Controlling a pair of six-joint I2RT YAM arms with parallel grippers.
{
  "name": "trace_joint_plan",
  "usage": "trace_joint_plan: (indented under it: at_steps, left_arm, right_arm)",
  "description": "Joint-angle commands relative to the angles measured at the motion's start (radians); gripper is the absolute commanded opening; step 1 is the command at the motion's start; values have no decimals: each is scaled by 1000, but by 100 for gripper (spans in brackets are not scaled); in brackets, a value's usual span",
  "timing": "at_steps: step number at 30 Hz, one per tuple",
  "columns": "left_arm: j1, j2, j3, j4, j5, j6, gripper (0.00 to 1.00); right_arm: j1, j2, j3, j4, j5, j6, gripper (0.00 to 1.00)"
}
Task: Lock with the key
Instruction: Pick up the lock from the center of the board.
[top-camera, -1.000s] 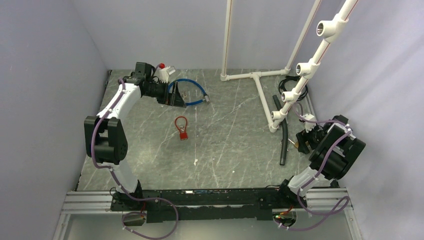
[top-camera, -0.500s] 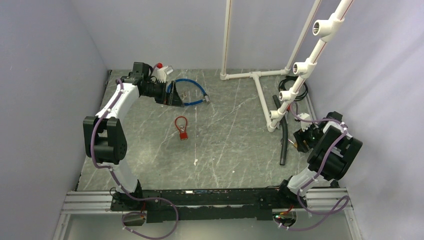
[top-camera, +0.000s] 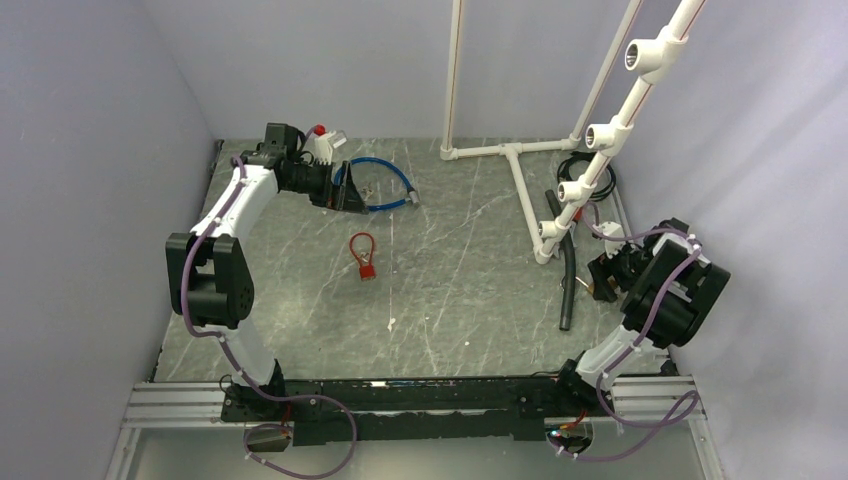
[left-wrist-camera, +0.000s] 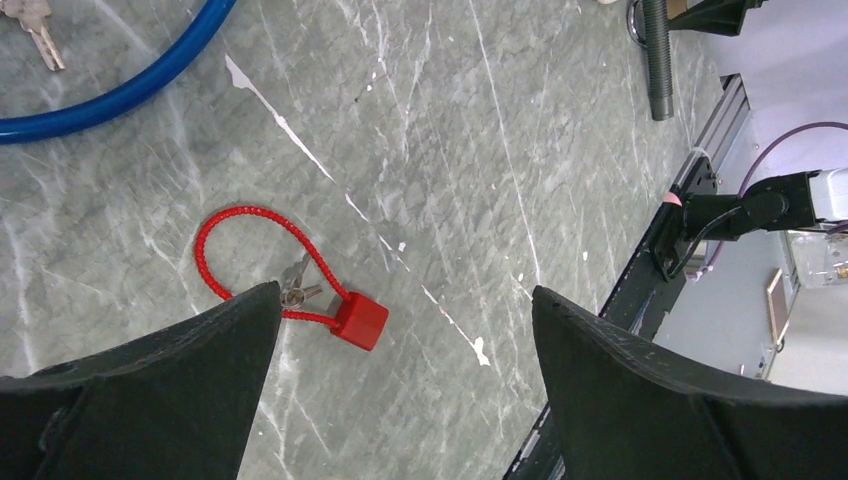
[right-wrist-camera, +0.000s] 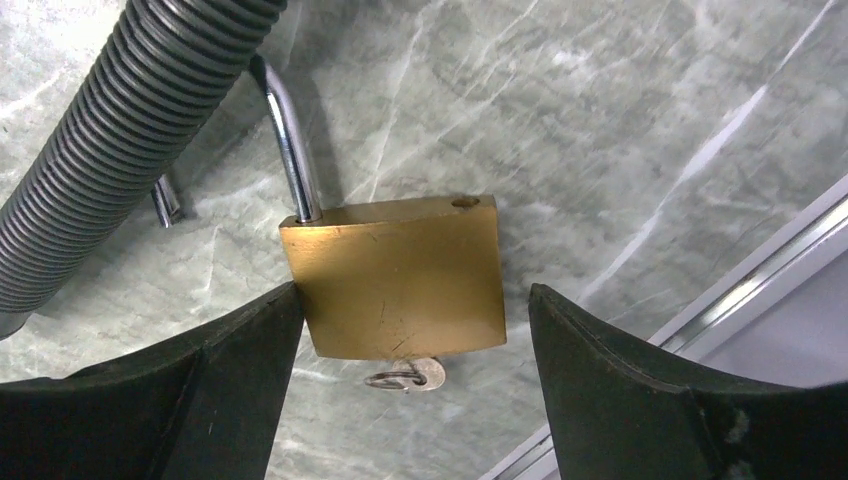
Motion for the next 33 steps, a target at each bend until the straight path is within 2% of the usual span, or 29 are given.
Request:
trace_joint_plan:
  at_steps: [1,7,13,18,27,33]
  left_arm:
    - [6,-24,48,-22,16,49,99]
    - [10,-31,33,-7,7,27,99]
    - [10,-16,48,1,7,16,99]
    - [10,-20,30,30,13,-1,99]
    - [10,-43,-19,78,30,-27,99]
    - [10,-89,-58,115,19,-42,99]
  right_arm:
    - [42,52,-16,-15,-13,-31,84]
    - [55,77,-36,-11,11,-52,80]
    - [45,83,-50,-38,60,-43,54]
    - [4,-38,-62,39,106,25,43]
    - [-42,-273,-57,121,118,75,39]
    - [-78,-365,-8,14,36,67,37]
